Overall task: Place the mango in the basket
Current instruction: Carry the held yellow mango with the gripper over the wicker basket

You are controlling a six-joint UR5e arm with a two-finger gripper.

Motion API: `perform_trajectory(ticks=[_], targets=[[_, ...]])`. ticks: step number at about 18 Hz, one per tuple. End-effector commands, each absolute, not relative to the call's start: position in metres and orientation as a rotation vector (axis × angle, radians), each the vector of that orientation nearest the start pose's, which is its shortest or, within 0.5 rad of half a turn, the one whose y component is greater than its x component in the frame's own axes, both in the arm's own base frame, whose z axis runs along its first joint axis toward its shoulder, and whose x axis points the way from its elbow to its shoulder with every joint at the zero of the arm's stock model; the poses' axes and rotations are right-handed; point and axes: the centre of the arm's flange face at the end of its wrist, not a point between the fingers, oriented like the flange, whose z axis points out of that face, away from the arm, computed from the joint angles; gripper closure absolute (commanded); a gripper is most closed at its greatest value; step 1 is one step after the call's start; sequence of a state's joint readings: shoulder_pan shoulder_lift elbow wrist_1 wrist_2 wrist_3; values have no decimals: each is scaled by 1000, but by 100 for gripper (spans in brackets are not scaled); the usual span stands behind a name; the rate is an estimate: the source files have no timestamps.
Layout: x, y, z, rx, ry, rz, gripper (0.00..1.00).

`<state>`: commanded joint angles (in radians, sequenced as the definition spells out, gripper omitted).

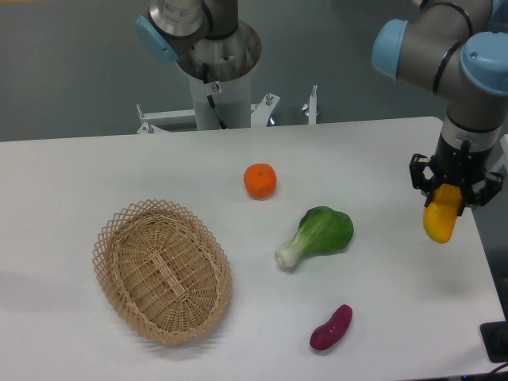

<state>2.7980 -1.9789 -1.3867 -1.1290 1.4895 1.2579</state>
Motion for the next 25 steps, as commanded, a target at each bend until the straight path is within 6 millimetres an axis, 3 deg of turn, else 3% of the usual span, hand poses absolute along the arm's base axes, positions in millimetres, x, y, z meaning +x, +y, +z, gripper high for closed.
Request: perform_trajectory(ticks=[2, 8, 11, 18, 25], targets=[[-573, 361, 384, -2980, 62, 252, 56], [-557, 370, 392, -2972, 19, 244, 56], [-538, 386, 392, -2962, -28, 224, 56], [-460, 443, 397, -2941, -158, 177, 56], [-367, 519, 374, -2899, -327, 114, 55]])
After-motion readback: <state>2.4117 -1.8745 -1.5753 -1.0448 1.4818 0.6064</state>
